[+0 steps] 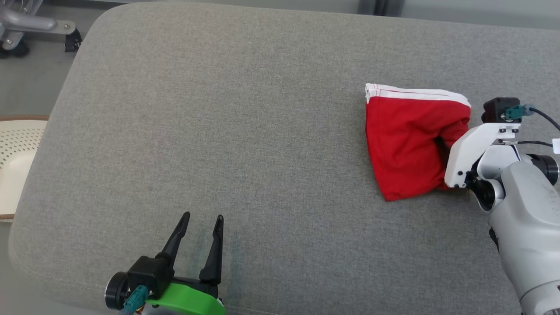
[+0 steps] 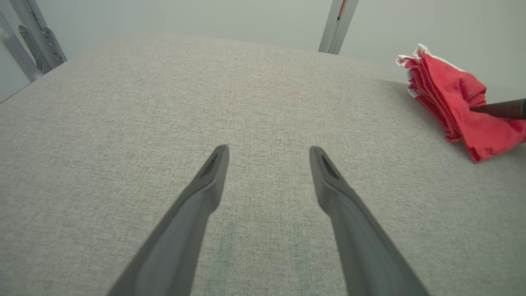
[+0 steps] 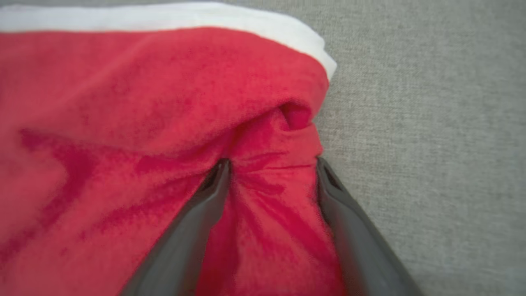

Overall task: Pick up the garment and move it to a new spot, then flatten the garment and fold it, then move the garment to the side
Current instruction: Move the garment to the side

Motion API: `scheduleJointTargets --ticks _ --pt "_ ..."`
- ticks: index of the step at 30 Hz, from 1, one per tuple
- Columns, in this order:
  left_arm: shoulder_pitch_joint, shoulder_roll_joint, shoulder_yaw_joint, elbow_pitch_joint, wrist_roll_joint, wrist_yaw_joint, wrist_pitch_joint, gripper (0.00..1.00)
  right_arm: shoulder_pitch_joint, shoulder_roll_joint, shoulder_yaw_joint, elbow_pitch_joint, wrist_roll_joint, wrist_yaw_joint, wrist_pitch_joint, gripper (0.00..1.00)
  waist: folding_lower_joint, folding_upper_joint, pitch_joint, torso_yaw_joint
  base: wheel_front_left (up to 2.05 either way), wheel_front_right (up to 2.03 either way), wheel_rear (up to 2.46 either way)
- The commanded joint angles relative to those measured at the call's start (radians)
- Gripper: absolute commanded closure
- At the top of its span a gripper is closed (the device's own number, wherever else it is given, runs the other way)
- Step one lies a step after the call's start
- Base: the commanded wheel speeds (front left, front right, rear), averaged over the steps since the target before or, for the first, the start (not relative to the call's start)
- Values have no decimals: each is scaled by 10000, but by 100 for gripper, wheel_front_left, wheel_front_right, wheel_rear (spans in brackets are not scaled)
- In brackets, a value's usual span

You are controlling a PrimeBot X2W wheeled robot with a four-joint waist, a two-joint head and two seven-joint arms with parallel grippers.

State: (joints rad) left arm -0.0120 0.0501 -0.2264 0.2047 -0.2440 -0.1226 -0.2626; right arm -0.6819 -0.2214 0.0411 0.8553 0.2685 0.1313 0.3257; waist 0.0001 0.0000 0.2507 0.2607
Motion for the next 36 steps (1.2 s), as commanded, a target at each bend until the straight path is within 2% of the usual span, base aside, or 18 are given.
scheduleJointTargets --ticks 1,2,7,12,16,21,27,36 --pt "-208 14 58 -33 56 -13 -26 0 97 138 -120 316 179 -15 -100 64 -1 0 91 -9 0 0 0" --pt "-235 12 68 -60 83 -19 -26 0 -20 185 -170 381 239 -15 -211 100 -1 0 118 -74 0 0 0" --pt "-277 15 263 -213 71 -14 -25 0 -682 243 -301 316 598 -18 -933 100 -1 0 299 -677 0 0 0" --pt "-115 14 529 -266 212 -10 -25 0 -1118 264 -31 217 748 -16 -1364 100 -1 0 410 -2066 0 0 0" --pt "-272 15 465 -297 372 -55 -26 0 -1338 -101 71 120 826 -16 -1629 100 -1 0 511 -3227 0 0 0" --pt "-671 20 197 -304 486 -82 -26 0 -1502 -776 -205 120 756 -16 -1980 100 -1 0 718 -4101 0 0 0" --pt "-837 83 55 -264 598 -78 -26 0 -2052 -1366 -1001 327 437 -16 -2260 100 -1 0 1036 -4305 0 0 0" --pt "-633 372 261 -286 611 -81 -26 0 -2623 -2263 -2686 1202 -841 -16 -2377 100 -1 0 1378 -3815 0 0 0"
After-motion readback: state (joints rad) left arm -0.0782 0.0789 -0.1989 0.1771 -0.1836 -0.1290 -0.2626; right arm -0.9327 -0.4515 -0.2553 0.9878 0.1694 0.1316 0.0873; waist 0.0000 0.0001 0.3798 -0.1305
